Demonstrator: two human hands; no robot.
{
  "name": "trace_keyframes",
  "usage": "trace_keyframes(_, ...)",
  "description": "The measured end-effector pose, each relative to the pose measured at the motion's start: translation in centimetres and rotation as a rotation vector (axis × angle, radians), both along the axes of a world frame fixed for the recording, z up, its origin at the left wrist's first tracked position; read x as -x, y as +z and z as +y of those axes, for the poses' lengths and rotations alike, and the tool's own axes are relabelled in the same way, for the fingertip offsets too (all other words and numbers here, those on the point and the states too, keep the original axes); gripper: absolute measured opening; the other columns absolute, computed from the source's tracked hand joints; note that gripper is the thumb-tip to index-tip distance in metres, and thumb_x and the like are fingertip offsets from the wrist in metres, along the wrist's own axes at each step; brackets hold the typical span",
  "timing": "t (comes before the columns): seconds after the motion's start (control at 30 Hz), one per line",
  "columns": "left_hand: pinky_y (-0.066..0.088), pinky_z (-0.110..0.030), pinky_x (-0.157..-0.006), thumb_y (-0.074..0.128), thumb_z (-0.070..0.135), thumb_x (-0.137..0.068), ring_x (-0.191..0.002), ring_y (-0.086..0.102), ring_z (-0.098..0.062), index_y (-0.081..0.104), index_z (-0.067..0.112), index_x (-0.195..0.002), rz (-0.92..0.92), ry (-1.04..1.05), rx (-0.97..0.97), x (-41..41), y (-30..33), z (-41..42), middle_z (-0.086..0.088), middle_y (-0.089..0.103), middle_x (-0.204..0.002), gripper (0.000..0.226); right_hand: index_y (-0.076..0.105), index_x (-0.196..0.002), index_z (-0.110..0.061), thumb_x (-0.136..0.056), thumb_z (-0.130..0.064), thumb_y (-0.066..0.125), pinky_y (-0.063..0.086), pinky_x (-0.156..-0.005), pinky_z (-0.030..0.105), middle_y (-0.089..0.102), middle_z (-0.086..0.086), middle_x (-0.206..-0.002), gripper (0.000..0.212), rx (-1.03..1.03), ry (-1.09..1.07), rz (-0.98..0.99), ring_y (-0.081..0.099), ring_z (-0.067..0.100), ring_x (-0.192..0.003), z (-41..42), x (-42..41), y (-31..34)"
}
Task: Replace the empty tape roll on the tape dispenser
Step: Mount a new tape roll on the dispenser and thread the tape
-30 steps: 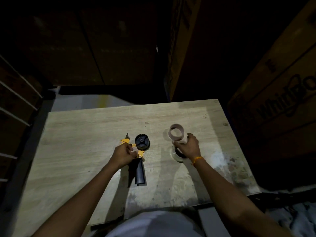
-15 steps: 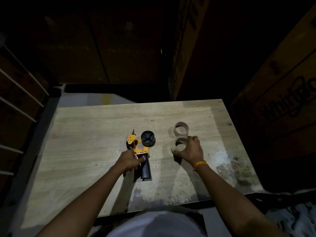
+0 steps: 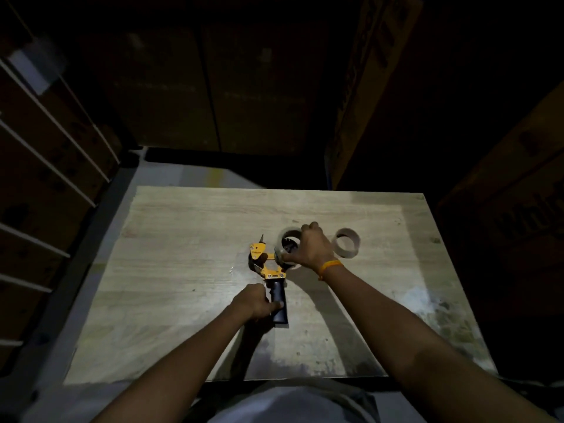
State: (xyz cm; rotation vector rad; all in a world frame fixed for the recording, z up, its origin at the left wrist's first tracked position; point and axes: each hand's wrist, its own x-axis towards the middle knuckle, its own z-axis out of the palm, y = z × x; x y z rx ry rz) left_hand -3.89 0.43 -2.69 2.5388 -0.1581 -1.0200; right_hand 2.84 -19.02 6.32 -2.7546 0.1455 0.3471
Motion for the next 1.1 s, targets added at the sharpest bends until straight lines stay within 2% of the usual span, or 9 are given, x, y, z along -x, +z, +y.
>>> trace_keyframes(0.1, 0.051, -0.040, -0.066, 0.060, 0.084, -0.072, -0.076, 0.065, -0.025, 0.056, 0.019, -0.074, 0.019, 0.008, 0.024, -0.1, -0.9, 0.2, -0.001, 0.056, -0.067, 0.065, 0.056, -0.129, -0.005, -0.061, -0.068, 0.084, 0.057, -0.086, 0.040, 0.049, 0.014, -0.127, 0.097, 0.010, -0.002, 0.020, 0.058, 0.031, -0.110, 0.9, -0.2, -0.6)
trace_keyframes(0.23, 0.041, -0.036, -0.060, 0.059, 0.081, -0.079, -0.067, 0.056, -0.024, 0.047, 0.021, -0.063, 0.013, -0.004, 0.033, -0.1, -1.3, 0.3, -0.001, 0.050, -0.063, 0.063, 0.056, -0.129, -0.003, -0.062, -0.069, 0.084, 0.057, -0.083, 0.039, 0.049, 0.015, -0.129, 0.098, 0.057, 0.027, 0.038, 0.060, 0.032, -0.106, 1.3, -1.0, -1.0)
trace_keyframes(0.47, 0.044, -0.039, -0.064, 0.056, 0.083, -0.078, -0.068, 0.057, -0.025, 0.050, 0.022, -0.062, 0.058, -0.029, 0.057, -0.7, -2.3, 0.2, -0.002, 0.052, -0.061, 0.063, 0.066, -0.121, -0.005, -0.053, -0.061, 0.093, 0.059, -0.083, 0.038, 0.053, 0.017, -0.127, 0.093, 0.146, 0.053, 0.097, 0.065, 0.033, -0.102, 2.7, -2.0, -1.9)
trace_keyframes(0.57, 0.040, -0.036, -0.063, 0.060, 0.075, -0.085, -0.061, 0.050, -0.019, 0.049, 0.021, -0.061, 0.076, -0.025, 0.055, -0.6, -1.9, 0.2, -0.001, 0.050, -0.061, 0.060, 0.066, -0.121, -0.006, -0.054, -0.056, 0.096, 0.059, -0.086, 0.039, 0.050, 0.019, -0.132, 0.089, 0.158, 0.040, 0.155, 0.065, 0.035, -0.103, 3.5, -1.8, -2.7)
trace_keyframes(0.8, 0.040, -0.033, -0.063, 0.065, 0.069, -0.088, -0.066, 0.056, -0.018, 0.060, 0.017, -0.073, 0.121, -0.021, 0.075, -1.1, -1.5, 0.2, 0.000, 0.056, -0.067, 0.054, 0.064, -0.122, -0.004, -0.052, -0.062, 0.094, 0.061, -0.083, 0.040, 0.052, 0.019, -0.123, 0.096, 0.204, 0.080, 0.192, 0.068, 0.035, -0.095, 3.8, -2.7, -2.1)
trace_keyframes(0.9, 0.041, -0.033, -0.070, 0.068, 0.064, -0.089, -0.081, 0.057, -0.024, 0.059, 0.017, -0.088, 0.108, -0.031, 0.071, -1.2, -1.6, 0.1, -0.003, 0.058, -0.081, 0.047, 0.070, -0.111, -0.008, -0.056, -0.082, 0.078, 0.061, -0.070, 0.034, 0.064, 0.013, -0.108, 0.093, 0.233, 0.072, 0.208, 0.069, 0.027, -0.086, 3.6, -2.6, -2.6)
trace_keyframes(0.97, 0.041, -0.033, -0.073, 0.068, 0.061, -0.090, -0.086, 0.056, -0.024, 0.062, 0.016, -0.097, 0.109, -0.038, 0.064, -1.2, -1.5, 0.0, -0.012, 0.063, -0.096, 0.046, 0.075, -0.097, -0.012, -0.068, -0.095, 0.051, 0.053, -0.060, 0.031, 0.069, 0.008, -0.089, 0.091, 0.250, 0.071, 0.220, 0.067, 0.025, -0.077, 3.4, -2.5, -2.6)
trace_keyframes(1.03, 0.041, -0.032, -0.074, 0.068, 0.059, -0.091, -0.087, 0.055, -0.024, 0.068, 0.012, -0.107, 0.102, -0.040, 0.076, -1.3, -1.3, 0.0, -0.016, 0.067, -0.105, 0.050, 0.068, -0.082, -0.009, -0.083, -0.090, 0.031, 0.051, -0.063, 0.032, 0.067, 0.013, -0.083, 0.089, 0.199, 0.071, 0.268, 0.065, 0.030, -0.078, 3.1, -2.6, -2.1)
trace_keyframes(1.1, 0.041, -0.032, -0.074, 0.068, 0.059, -0.091, -0.086, 0.055, -0.024, 0.069, 0.012, -0.108, 0.103, -0.048, 0.075, -1.4, -1.1, 0.0, -0.012, 0.063, -0.098, 0.051, 0.064, -0.082, -0.010, -0.092, -0.078, 0.037, 0.052, -0.067, 0.034, 0.066, 0.013, -0.083, 0.074, 0.138, 0.090, 0.276, 0.065, 0.031, -0.078, 2.6, -3.0, -1.7)
